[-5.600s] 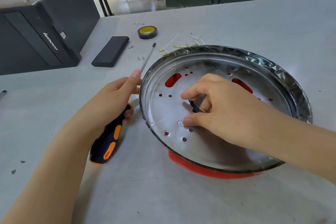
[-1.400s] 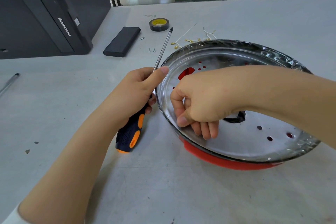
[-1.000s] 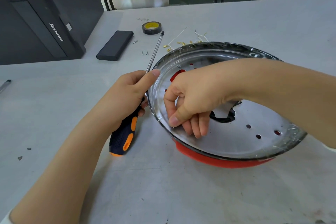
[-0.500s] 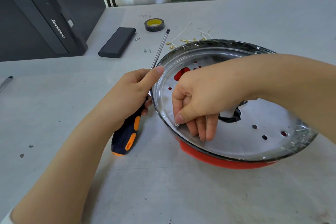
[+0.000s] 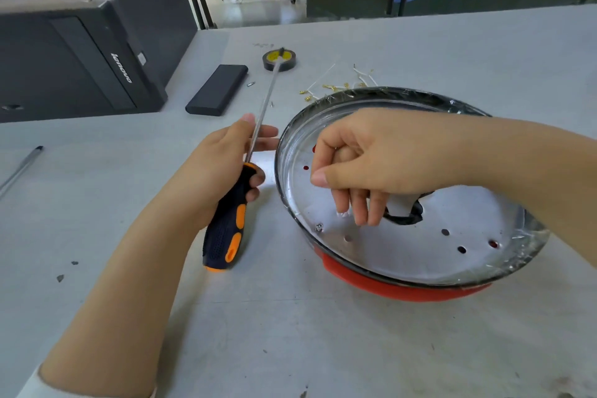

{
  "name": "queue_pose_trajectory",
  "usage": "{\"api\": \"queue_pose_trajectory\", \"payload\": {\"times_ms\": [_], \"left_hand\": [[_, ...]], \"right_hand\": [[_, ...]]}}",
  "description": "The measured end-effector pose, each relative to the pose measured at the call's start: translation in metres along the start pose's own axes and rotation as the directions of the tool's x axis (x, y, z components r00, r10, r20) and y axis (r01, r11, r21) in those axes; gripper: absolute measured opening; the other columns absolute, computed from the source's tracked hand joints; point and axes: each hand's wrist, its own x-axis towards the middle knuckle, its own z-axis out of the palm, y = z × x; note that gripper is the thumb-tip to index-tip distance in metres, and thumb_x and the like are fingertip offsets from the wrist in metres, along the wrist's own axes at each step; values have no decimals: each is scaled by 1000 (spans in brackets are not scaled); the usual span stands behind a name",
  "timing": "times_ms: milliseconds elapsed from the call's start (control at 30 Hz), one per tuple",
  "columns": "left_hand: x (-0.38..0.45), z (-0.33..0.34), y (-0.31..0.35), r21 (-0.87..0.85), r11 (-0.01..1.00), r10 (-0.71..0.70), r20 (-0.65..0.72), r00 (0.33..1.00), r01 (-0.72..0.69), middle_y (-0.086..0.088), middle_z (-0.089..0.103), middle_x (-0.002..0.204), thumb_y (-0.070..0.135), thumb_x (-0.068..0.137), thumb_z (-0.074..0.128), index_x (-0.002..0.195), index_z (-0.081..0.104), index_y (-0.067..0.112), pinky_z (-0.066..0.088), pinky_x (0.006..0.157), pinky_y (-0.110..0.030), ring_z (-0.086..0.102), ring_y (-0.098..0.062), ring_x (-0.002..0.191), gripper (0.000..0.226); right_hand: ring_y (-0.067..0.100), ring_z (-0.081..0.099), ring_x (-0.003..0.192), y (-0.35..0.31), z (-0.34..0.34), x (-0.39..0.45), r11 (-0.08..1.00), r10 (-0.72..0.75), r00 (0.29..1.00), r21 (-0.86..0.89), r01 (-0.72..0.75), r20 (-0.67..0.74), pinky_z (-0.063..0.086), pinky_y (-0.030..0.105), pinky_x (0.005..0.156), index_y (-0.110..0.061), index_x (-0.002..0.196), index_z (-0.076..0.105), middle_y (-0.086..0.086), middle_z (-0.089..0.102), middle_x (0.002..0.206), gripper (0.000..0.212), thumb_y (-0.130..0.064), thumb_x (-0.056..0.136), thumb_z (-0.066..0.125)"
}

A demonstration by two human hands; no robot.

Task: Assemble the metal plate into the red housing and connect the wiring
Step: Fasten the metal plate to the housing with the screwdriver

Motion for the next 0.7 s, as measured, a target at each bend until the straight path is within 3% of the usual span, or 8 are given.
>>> {"api": "queue_pose_trajectory", "payload": {"times_ms": [67, 133, 167, 267, 367, 467, 567, 700], "left_hand": [[-2, -12, 9, -132, 991, -32, -57, 998, 25, 1, 73, 94, 26, 102, 43, 100, 66, 15, 37, 36, -22, 43, -11, 41, 25], [-8, -26, 23, -303, 952, -55, -68, 996, 32, -1, 69, 86, 18, 100, 45, 99, 63, 12, 35, 35, -18, 41, -9, 39, 19], [-12, -30, 32, -408, 912, -54, -40, 998, 33, -2, 66, 80, 15, 101, 44, 99, 62, 11, 35, 35, -17, 40, -8, 39, 18], [-28, -28, 61, -638, 766, -9, 109, 994, 77, -4, 61, 75, 11, 101, 42, 101, 56, 9, 43, 40, -16, 45, -8, 46, 14], [-47, -8, 85, -667, 730, 2, 222, 975, 150, -7, 60, 88, 13, 103, 41, 112, 52, 6, 56, 64, -23, 55, -14, 71, 15], [-60, 10, 98, -687, 676, 1, 364, 931, 268, -18, 52, 110, 11, 104, 31, 120, 44, 3, 48, 94, -33, 56, -25, 96, 22], [-63, 22, 107, -695, 642, 11, 431, 902, 324, -22, 61, 95, 8, 104, 30, 117, 49, -7, 50, 80, -39, 60, -27, 85, 27], [-61, 31, 115, -638, 705, 27, 462, 886, 311, -22, 69, 71, 9, 104, 31, 95, 54, -9, 58, 59, -38, 70, -29, 63, 31]], "right_hand": [[13, 66, 52, -3, -1, -9, 995, -94, 991, -49, 90, -95, 51, 22, 45, -17, 90, 58, -2, 70, 68, 7, -18, 94, 53], [9, 64, 54, -9, -1, -19, 979, -189, 966, -110, 171, -176, 50, 20, 44, -26, 96, 56, -9, 68, 77, 6, -21, 93, 54], [8, 64, 59, -12, 0, -23, 962, -247, 947, -169, 215, -205, 51, 21, 46, -30, 101, 52, -12, 65, 84, 12, -23, 92, 55], [6, 60, 75, -23, 3, -34, 833, -470, 862, -419, 362, -191, 49, 25, 72, -43, 125, 35, -23, 52, 101, 47, -26, 89, 61], [1, 53, 89, -35, 6, -44, 661, -669, 729, -565, 494, -144, 49, 25, 72, -42, 137, 30, -22, 37, 121, 66, -27, 85, 68], [11, 53, 107, -39, 4, -50, 553, -794, 573, -634, 540, -204, 53, 34, 74, -26, 130, 50, -6, 42, 125, 49, -24, 86, 69], [12, 53, 109, -39, -1, -57, 616, -786, 497, -540, 574, -368, 51, 37, 82, -24, 123, 55, -8, 50, 119, 43, -28, 83, 71], [6, 55, 98, -41, -7, -63, 670, -742, 471, -525, 525, -477, 52, 34, 73, -29, 118, 53, -20, 52, 111, 44, -37, 80, 72]]}}
